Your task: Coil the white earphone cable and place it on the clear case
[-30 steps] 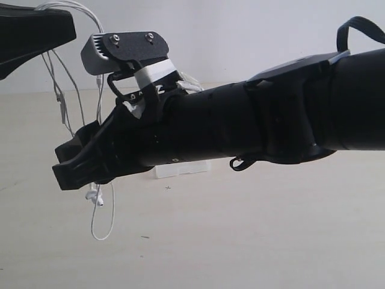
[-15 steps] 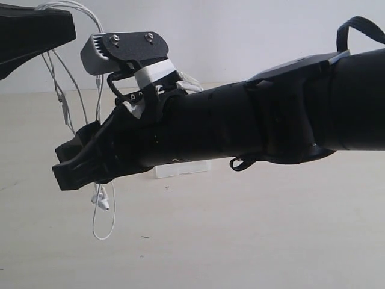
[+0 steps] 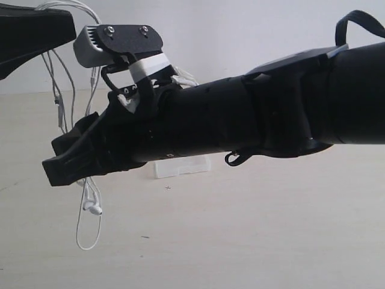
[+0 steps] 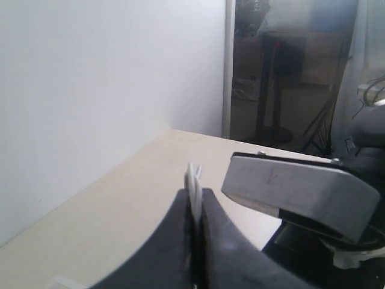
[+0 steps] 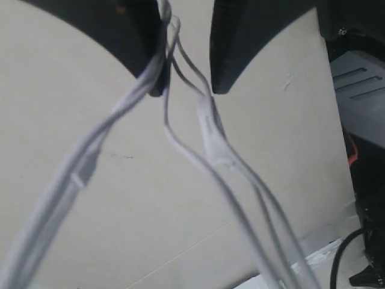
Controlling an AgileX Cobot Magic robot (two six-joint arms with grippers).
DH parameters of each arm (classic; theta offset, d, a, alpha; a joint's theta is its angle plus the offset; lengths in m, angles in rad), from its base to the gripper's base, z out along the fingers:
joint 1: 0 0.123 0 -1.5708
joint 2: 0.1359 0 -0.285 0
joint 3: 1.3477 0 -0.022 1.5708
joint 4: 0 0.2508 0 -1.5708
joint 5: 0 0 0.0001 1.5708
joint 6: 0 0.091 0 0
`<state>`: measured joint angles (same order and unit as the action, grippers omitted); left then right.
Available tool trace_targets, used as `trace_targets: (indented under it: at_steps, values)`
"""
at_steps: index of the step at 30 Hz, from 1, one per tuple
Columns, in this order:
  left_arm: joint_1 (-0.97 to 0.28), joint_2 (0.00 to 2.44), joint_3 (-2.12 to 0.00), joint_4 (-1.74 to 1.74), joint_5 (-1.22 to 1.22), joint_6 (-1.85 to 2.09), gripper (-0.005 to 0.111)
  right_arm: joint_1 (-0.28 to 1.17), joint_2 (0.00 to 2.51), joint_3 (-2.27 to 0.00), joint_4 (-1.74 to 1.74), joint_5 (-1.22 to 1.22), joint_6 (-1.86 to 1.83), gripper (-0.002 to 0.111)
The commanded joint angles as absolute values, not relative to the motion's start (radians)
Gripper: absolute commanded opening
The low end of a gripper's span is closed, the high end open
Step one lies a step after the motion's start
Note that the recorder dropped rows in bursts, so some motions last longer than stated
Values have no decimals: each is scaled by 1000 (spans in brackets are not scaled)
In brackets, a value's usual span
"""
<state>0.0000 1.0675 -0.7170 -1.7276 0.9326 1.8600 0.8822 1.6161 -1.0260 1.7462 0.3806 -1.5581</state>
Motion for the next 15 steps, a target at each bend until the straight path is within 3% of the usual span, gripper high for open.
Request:
trace_targets:
  at_steps: [1, 8, 12, 15]
  values:
    - [0, 1061, -725, -1744, 934, 1852, 0, 884, 1639, -1054, 1744, 417, -1568, 26]
    - [0, 1061, -725, -1744, 934, 1852, 0, 884, 1642, -1054, 1744, 415, -1568, 17]
    - [0, 1061, -725, -1744, 934, 1852, 0, 884, 1642, -1054, 1744, 421, -1568, 2]
    - [0, 1061, -725, -1744, 934, 1852, 0, 884, 1642, -1054, 1744, 450, -1568, 0]
